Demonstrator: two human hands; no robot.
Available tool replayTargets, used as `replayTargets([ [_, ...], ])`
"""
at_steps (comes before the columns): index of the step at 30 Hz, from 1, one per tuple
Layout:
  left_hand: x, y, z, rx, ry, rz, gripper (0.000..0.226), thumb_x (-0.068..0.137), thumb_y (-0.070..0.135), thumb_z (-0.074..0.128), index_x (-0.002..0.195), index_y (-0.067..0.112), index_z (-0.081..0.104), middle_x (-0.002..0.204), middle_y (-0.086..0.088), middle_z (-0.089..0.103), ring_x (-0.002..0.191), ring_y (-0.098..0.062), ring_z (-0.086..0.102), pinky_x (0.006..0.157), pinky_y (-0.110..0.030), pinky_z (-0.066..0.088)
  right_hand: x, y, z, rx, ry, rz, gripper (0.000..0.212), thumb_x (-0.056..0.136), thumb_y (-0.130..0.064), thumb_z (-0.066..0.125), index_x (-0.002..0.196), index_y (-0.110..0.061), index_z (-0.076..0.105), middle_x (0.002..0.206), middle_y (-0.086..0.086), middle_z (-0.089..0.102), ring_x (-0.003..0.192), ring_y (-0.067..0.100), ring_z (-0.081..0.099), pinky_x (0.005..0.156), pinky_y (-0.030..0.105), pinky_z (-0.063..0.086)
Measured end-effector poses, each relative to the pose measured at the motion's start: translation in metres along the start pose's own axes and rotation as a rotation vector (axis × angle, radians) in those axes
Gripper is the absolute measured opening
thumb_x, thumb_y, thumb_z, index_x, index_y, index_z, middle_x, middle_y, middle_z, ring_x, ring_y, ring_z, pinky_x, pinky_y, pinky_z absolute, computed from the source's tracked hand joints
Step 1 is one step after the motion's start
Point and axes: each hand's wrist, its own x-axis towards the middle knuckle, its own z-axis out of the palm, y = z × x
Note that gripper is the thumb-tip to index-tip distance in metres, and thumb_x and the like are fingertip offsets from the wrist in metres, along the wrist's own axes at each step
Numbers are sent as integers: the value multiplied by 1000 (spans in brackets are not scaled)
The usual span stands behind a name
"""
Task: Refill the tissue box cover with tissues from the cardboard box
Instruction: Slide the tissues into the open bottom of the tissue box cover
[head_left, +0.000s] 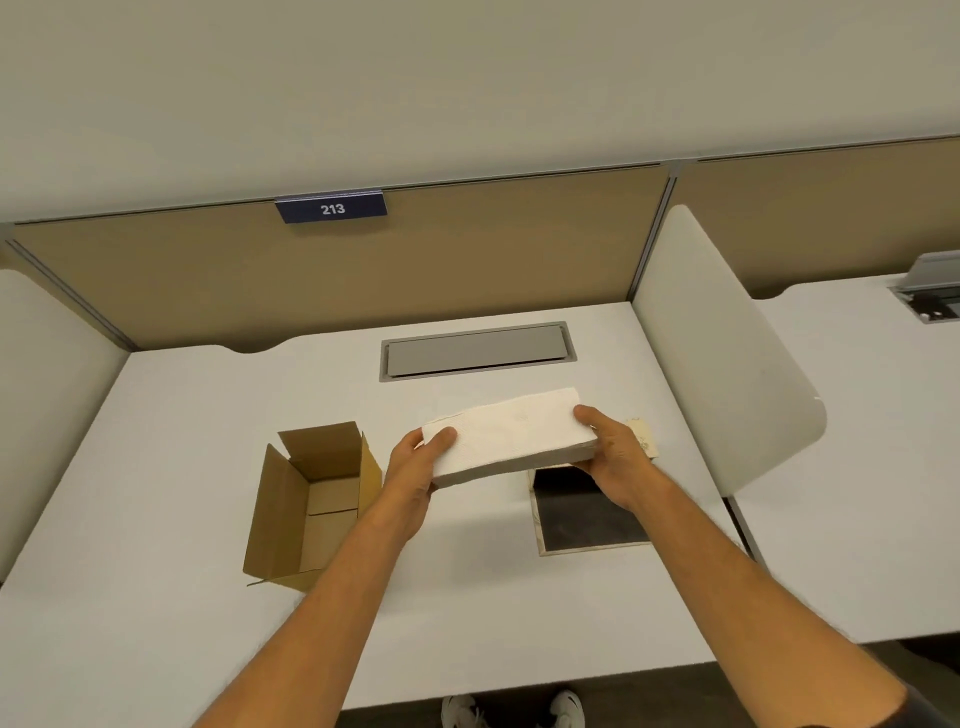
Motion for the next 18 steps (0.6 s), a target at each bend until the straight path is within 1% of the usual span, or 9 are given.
replayTargets([
  [1,1,-1,5,19,-10,8,45,88,29,73,129,16,59,120,-2,68,106,-20,64,80,-34,56,-1,-2,-5,-30,11,-16,42,86,-22,73,123,-9,58,121,14,65,113,32,62,86,42,59],
  [4,4,-5,21,96,-25,23,43,92,32,65,132,18,55,125,-2,64,112,-21,61,91,-39,55,-3,-6,-21,-114,50,-59,30,87,-20,70,114,-13,60,122,14,63,111,31,61,92,44,57],
  [5,6,-8,26,120,-24,21,41,94,33,63,132,18,55,126,-2,63,113,-21,60,95,-42,54,-4,-6,-26,-138,70,-67,31,87,-20,70,115,-13,60,122,15,63,112,31,61,94,43,56],
  [7,8,-16,36,165,-7,10,39,97,35,57,132,18,54,127,-2,62,115,-23,59,102,-46,50,-3,-6,-37,-182,107,-79,39,86,-21,70,121,-9,58,123,15,63,114,31,60,94,43,55],
  [9,10,-25,45,218,10,3,39,100,36,50,133,18,53,128,-3,60,118,-24,56,106,-48,47,-2,-7,-47,-213,125,-84,41,86,-22,70,123,-9,59,121,14,65,113,31,61,89,41,57],
  [11,10,-35,54,262,27,-22,38,101,36,45,133,17,54,129,-5,59,119,-26,54,107,-49,45,-2,-6,-59,-252,143,-75,35,86,-23,70,118,-11,62,116,11,67,107,27,63,78,36,56],
  [13,8,-46,63,264,47,-48,34,101,35,44,126,18,58,124,-5,60,116,-26,55,106,-49,46,-2,-5,-73,-323,174,-51,29,88,-27,69,114,-17,61,112,5,67,103,24,63,71,31,53],
  [15,6,-56,71,264,74,-67,27,100,35,47,118,21,60,118,-4,61,110,-24,56,104,-47,48,3,-2,-89,-394,177,-16,30,90,-30,68,116,-20,58,112,1,67,101,22,62,70,29,51],
  [18,10,-76,84,256,110,-99,19,96,34,54,108,24,65,110,0,64,103,-20,59,98,-45,51,15,3,-117,-478,168,62,29,91,-30,66,117,-18,60,107,0,70,94,19,63,67,29,48],
])
